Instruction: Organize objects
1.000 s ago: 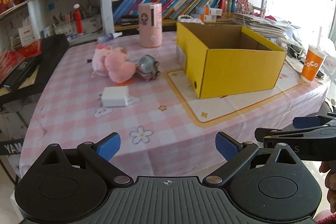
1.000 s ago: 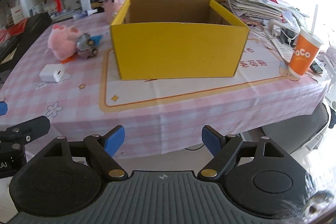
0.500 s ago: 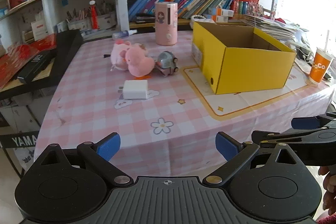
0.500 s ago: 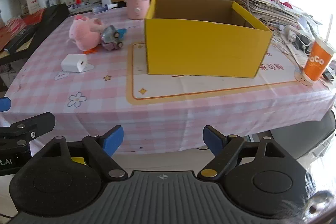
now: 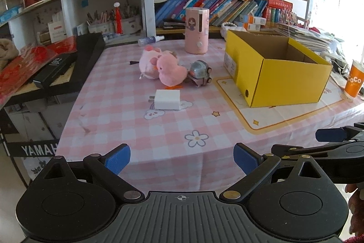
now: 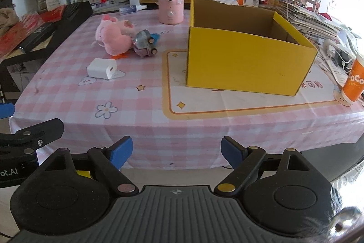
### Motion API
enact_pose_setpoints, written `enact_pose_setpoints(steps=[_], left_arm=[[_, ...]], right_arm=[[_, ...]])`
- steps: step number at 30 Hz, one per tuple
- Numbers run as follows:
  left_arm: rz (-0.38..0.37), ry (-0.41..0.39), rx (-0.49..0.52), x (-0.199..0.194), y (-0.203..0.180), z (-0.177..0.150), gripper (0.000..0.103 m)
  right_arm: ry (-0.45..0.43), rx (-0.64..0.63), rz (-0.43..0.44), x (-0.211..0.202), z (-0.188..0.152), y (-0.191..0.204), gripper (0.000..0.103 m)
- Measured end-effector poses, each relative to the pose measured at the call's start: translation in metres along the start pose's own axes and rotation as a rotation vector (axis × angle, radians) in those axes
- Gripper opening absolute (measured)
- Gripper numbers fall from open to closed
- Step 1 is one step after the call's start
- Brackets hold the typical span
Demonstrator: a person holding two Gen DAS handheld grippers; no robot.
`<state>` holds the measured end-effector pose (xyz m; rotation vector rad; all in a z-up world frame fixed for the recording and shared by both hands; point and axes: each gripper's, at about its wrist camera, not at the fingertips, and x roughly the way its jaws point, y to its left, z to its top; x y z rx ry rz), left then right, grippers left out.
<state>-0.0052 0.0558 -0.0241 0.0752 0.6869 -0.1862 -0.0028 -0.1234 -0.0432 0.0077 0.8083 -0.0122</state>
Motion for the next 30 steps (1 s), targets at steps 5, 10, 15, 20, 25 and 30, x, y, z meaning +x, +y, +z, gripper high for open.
enact_pose_setpoints(steps=[5,10,15,20,25,30], left_arm=[[0.003,-0.015,0.002,-0.005,0.005,-0.002,0.099],[-0.003,-0.031,0.001,-0.010,0.010,-0.003,0.099],[-0.001,-0.031,-0.002,-0.010,0.015,-0.003,0.099],[0.002,-0.014,-0.003,-0.006,0.018,-0.002,0.099],[0.006,-0.007,-0.015,0.003,0.021,0.002,0.099],[0.022,-0.003,-0.029,0.015,0.025,0.012,0.099]], right_arm=[[-0.013,-0.002,0.005,-0.003,0.001,0.006,0.084],[-0.021,-0.002,0.011,-0.005,0.002,0.013,0.084],[-0.027,-0.016,0.019,-0.007,0.003,0.020,0.084],[-0.024,-0.023,0.026,-0.003,0.007,0.023,0.084],[-0.013,-0.032,0.039,0.007,0.013,0.024,0.084],[-0.008,-0.035,0.054,0.022,0.026,0.024,0.082]])
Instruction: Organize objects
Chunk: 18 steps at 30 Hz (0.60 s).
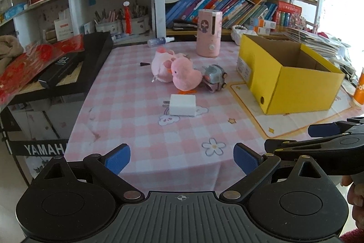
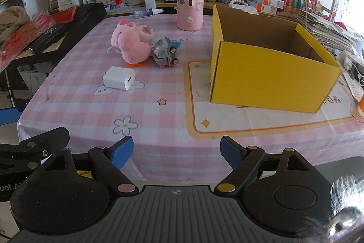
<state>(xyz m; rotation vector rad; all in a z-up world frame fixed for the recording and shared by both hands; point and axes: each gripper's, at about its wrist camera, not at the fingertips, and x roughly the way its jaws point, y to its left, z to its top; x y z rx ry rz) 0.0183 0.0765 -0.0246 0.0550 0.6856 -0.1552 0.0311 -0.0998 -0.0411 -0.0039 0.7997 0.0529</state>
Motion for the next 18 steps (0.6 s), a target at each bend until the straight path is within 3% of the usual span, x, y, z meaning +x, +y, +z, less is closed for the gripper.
enact_pose_setpoints(steps=[18], left_arm=[[0.069,0.016,-0.084,0.065,0.004,0.044,0.098]], right_arm=[[-0.036,-0.107,0.068,0.061,0.070,-0.008,0.075]])
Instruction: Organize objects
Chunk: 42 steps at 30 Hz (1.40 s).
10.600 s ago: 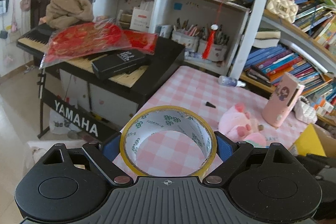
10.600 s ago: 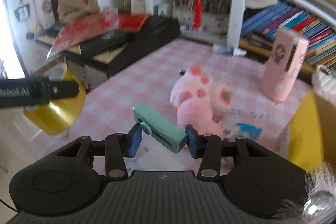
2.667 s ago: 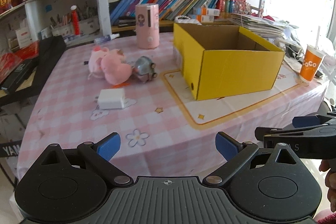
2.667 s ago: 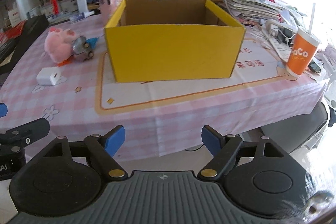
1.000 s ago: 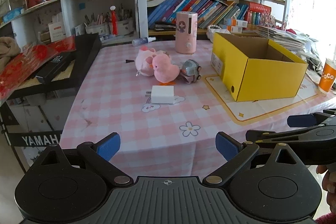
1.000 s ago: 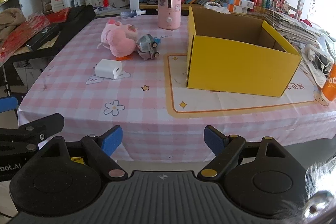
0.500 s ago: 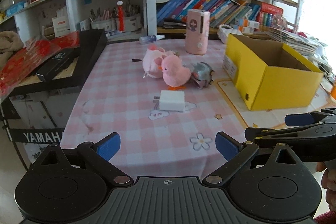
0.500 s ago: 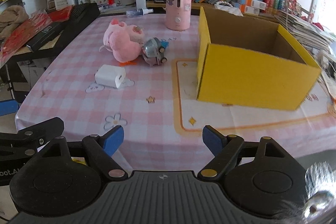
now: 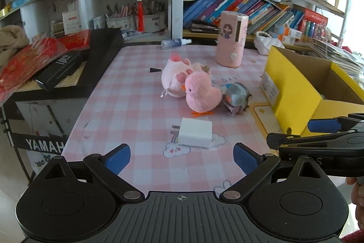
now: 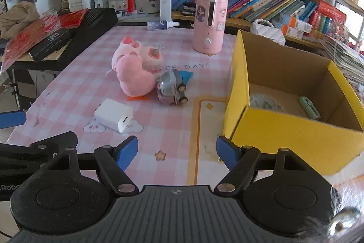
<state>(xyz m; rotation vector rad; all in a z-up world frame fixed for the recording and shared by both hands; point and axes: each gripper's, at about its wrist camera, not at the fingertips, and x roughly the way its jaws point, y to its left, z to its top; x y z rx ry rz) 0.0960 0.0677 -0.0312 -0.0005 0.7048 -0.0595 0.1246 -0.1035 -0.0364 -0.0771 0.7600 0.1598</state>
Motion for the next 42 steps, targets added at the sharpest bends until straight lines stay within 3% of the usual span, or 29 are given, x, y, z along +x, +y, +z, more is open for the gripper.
enact_pose_setpoints(steps=[16,22,28,32,39,42], left_arm=[[0.082,0.031,-0.042,0.033,0.007,0.023,0.097],[0.083,0.073,-0.030,0.048,0.008,0.026,0.097],[0.045,0.119,0.028,0.065,-0.005,0.028,0.096],[0.027,0.129,0.035,0.073,-0.010,0.030,0.096],[-0.018,0.145,0.075,0.085,-0.023,0.030,0.096],[-0.009,0.160,0.095,0.093,-0.026,0.027,0.096]], right_arm=[[0.007,-0.056,0.064,0.043,0.033,-0.006,0.074],[-0.030,-0.086,0.069,0.051,0.046,-0.001,0.066],[-0.043,-0.119,0.069,0.062,0.058,0.004,0.067],[-0.045,-0.159,-0.021,0.065,0.058,0.005,0.059],[-0.016,-0.091,-0.183,0.060,0.051,-0.019,0.059],[-0.062,-0.079,-0.156,0.053,0.053,-0.022,0.059]])
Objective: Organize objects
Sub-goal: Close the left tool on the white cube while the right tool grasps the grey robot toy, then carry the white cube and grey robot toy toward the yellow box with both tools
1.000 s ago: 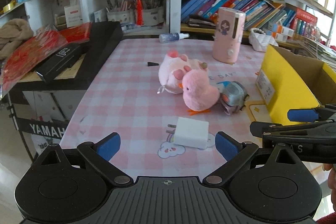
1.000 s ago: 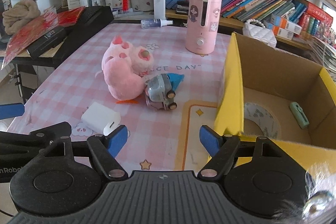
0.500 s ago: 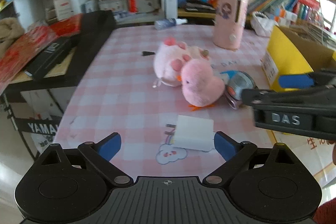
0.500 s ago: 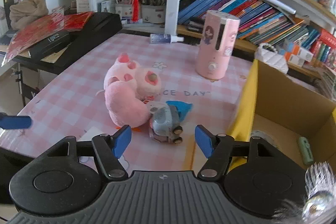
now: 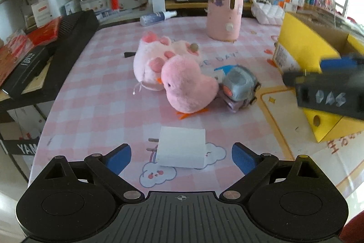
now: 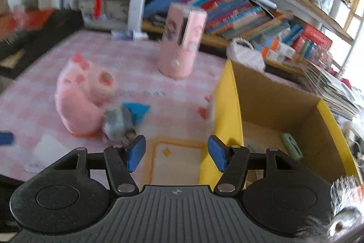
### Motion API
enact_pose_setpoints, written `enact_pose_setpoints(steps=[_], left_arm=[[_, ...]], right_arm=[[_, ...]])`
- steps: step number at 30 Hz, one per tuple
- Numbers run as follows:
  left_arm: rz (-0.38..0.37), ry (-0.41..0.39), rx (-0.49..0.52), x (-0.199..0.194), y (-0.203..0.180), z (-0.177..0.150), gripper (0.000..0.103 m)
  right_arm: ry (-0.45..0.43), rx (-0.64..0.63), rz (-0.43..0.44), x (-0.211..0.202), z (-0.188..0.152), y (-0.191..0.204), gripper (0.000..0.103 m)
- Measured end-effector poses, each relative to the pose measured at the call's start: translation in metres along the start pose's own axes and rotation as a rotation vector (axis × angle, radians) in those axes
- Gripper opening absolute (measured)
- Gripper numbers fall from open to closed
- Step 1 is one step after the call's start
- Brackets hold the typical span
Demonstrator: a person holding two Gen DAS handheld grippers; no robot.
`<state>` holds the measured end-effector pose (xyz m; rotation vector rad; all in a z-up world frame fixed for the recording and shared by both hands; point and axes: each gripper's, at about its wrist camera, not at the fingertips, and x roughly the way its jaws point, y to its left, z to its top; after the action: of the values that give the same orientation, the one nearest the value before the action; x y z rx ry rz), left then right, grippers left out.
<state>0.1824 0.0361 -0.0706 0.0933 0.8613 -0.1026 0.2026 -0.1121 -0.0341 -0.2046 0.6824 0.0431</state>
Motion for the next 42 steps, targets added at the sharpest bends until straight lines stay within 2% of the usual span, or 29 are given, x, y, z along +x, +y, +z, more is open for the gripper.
enact_pose_setpoints(steps=[3,5,8,10,12,16,19,20,22,24,28,34,39,42], left_arm=[[0.002,0.012,0.003,0.009,0.000,0.001,0.089],[-0.002,0.017,0.006,0.015,0.000,0.002,0.086],[-0.004,0.039,0.011,0.024,0.001,0.001,0.074],[0.002,0.046,0.011,0.029,0.003,0.000,0.064],[-0.015,0.045,-0.009,0.030,0.008,0.000,0.064],[-0.017,0.057,-0.057,0.026,0.020,0.001,0.064],[-0.024,0.050,-0.113,0.017,0.032,0.001,0.064],[-0.028,0.048,-0.133,0.015,0.036,0.001,0.064],[-0.033,0.042,-0.169,0.010,0.043,0.002,0.064],[-0.032,0.028,-0.193,0.004,0.048,0.004,0.064],[-0.040,-0.016,-0.233,-0.010,0.056,0.010,0.064],[-0.081,-0.085,-0.273,-0.034,0.060,0.018,0.064],[-0.103,-0.123,-0.263,-0.050,0.056,0.012,0.064],[-0.110,-0.132,-0.244,-0.058,0.051,0.003,0.064]], right_arm=[[-0.066,-0.066,0.089,-0.008,0.004,0.012,0.059],[-0.072,-0.113,0.128,-0.005,0.006,0.022,0.059],[-0.016,-0.143,0.171,0.013,0.010,0.032,0.059],[0.026,-0.142,0.191,0.028,0.012,0.035,0.064],[0.067,-0.141,0.211,0.043,0.015,0.037,0.073],[0.103,-0.147,0.208,0.066,0.016,0.041,0.073],[0.136,-0.127,0.224,0.081,0.016,0.041,0.068],[0.146,-0.125,0.224,0.086,0.016,0.042,0.064],[0.167,-0.121,0.226,0.093,0.014,0.042,0.043],[0.174,-0.095,0.234,0.097,0.013,0.039,0.043],[0.145,-0.051,0.242,0.085,0.016,0.029,0.043],[0.077,-0.001,0.258,0.044,0.022,0.008,0.043],[0.028,0.010,0.252,0.012,0.016,0.004,0.043],[0.030,-0.001,0.247,0.001,0.006,0.009,0.043]])
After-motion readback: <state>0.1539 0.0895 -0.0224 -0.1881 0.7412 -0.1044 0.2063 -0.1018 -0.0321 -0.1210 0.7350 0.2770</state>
